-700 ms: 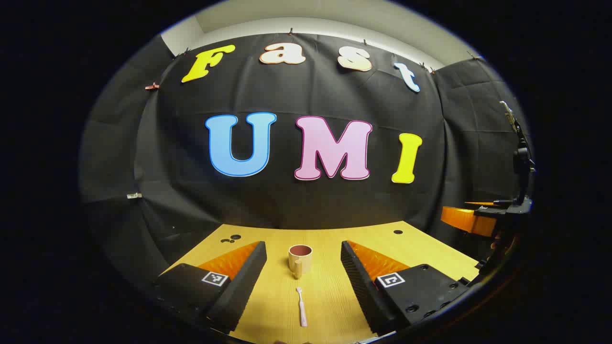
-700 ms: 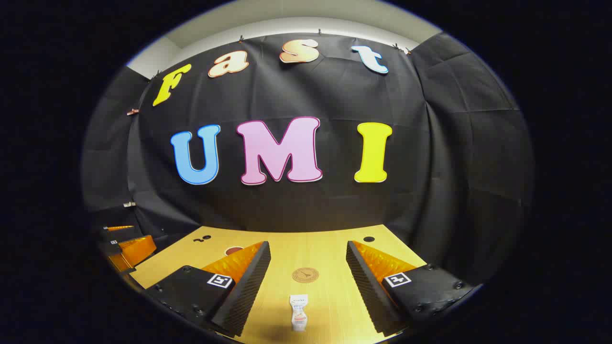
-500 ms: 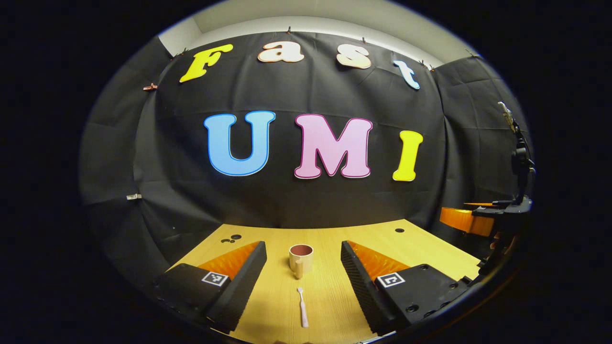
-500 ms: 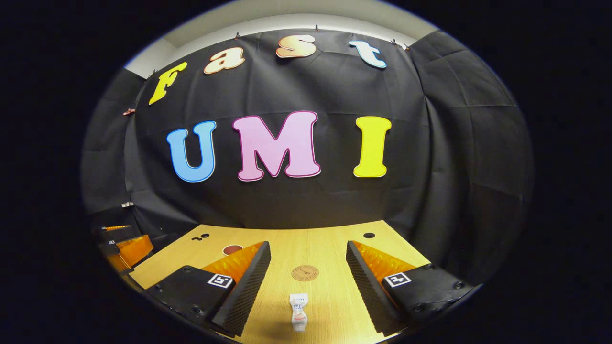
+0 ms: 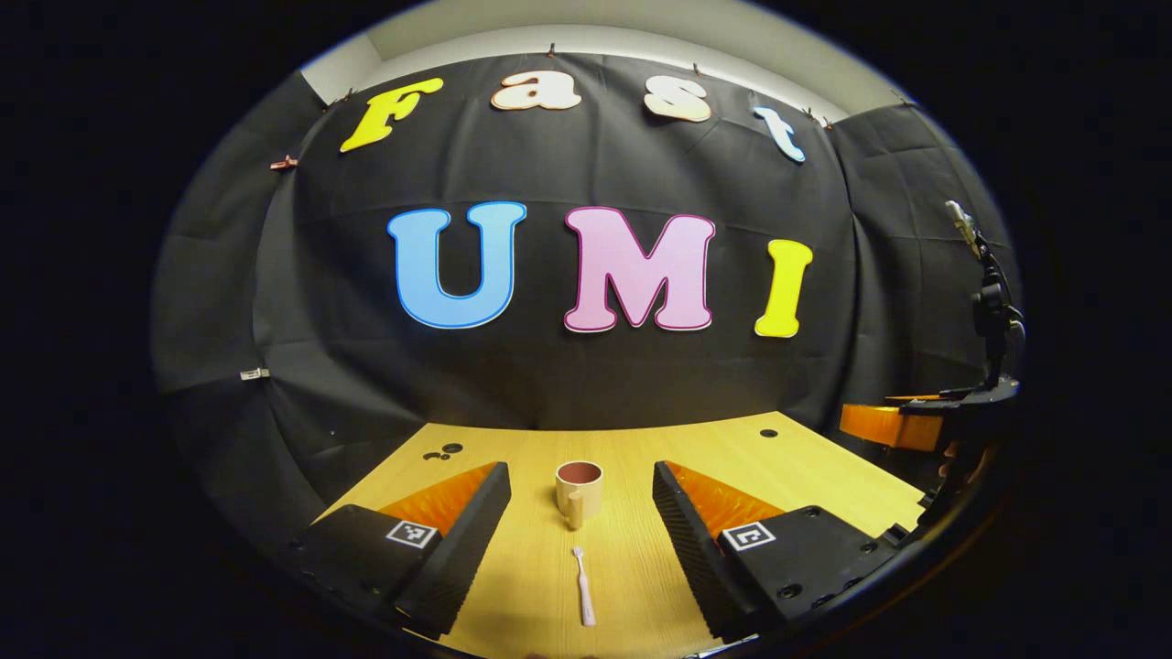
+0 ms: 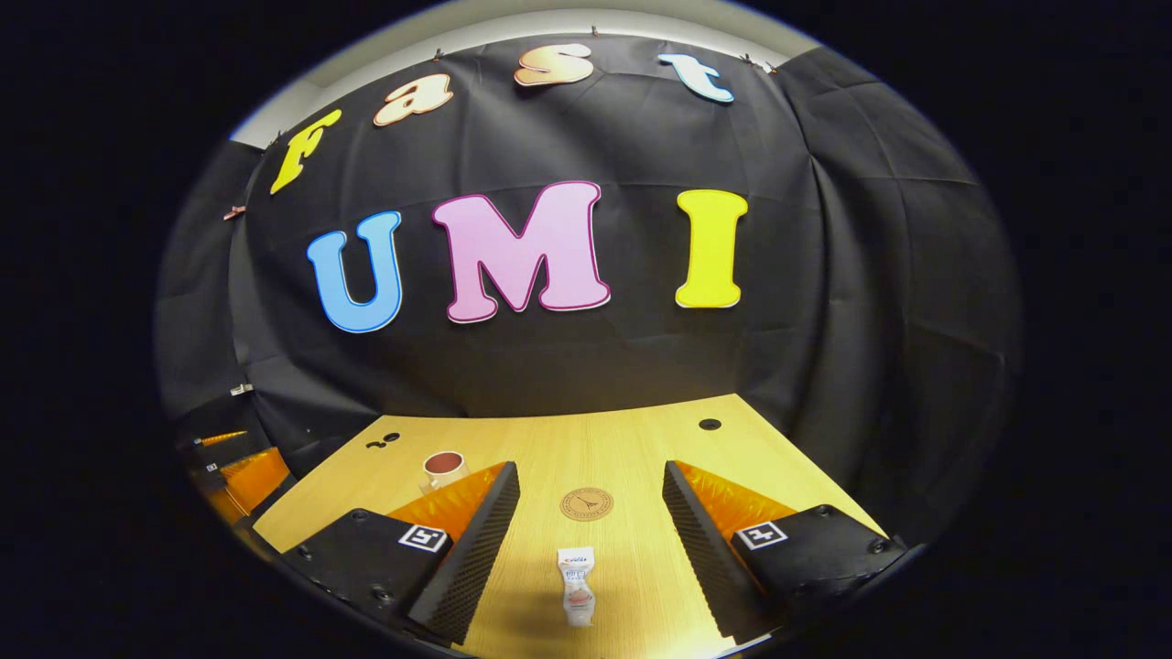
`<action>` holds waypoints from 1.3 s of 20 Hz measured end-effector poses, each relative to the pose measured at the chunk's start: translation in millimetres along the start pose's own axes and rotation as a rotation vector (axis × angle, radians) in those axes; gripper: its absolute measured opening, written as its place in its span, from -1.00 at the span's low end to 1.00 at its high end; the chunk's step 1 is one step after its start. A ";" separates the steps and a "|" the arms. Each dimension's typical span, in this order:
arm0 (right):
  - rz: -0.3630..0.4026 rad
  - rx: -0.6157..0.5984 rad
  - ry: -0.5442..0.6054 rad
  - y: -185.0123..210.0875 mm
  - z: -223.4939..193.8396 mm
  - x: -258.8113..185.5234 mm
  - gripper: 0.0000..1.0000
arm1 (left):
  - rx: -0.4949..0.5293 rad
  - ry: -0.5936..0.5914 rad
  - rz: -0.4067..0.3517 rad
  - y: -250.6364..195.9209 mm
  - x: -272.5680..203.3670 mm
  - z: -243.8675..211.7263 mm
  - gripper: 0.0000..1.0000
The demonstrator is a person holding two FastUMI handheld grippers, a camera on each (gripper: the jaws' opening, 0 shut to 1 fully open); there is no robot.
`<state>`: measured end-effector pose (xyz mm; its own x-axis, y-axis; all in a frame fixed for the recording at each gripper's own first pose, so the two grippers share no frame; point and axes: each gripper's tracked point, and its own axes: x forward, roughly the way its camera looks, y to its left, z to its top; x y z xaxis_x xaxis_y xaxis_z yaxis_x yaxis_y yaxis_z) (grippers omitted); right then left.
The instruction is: Put the toothbrush and toothpaste on the desktop into the cup, then pick up the cup and place it on the coaster on the desktop.
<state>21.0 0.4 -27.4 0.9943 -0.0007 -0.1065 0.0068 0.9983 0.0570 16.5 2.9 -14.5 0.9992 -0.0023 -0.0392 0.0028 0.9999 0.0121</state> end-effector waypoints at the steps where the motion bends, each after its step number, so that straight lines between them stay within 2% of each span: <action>1: -0.001 0.004 -0.003 0.3 0.2 0.2 0.94 | -0.001 0.005 0.000 0.9 0.1 -1.9 0.94; 7: 0.007 0.003 0.028 5.7 -10.6 4.6 0.94 | 0.001 0.024 0.001 2.9 3.1 -11.0 0.94; 11: -0.005 -0.032 0.119 3.3 -33.9 10.1 0.94 | 0.039 0.044 0.039 10.2 5.5 -22.1 0.94; 14: -0.002 -0.040 0.180 4.8 -50.4 17.5 0.95 | 0.008 0.068 0.041 7.4 1.7 -31.8 0.94; 19: 0.007 0.001 0.299 7.3 -87.0 29.7 0.94 | 0.054 0.119 0.078 17.0 -4.3 -50.5 0.95; 26: 0.047 0.007 0.480 3.1 -142.4 52.1 0.95 | 0.007 0.214 0.170 44.5 -11.3 -74.2 0.94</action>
<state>57.7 11.6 -174.1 0.8322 0.0730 -0.5496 -0.0349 0.9962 0.0795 2.5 48.3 -87.6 0.9543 0.1688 -0.2468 -0.1633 0.9856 0.0431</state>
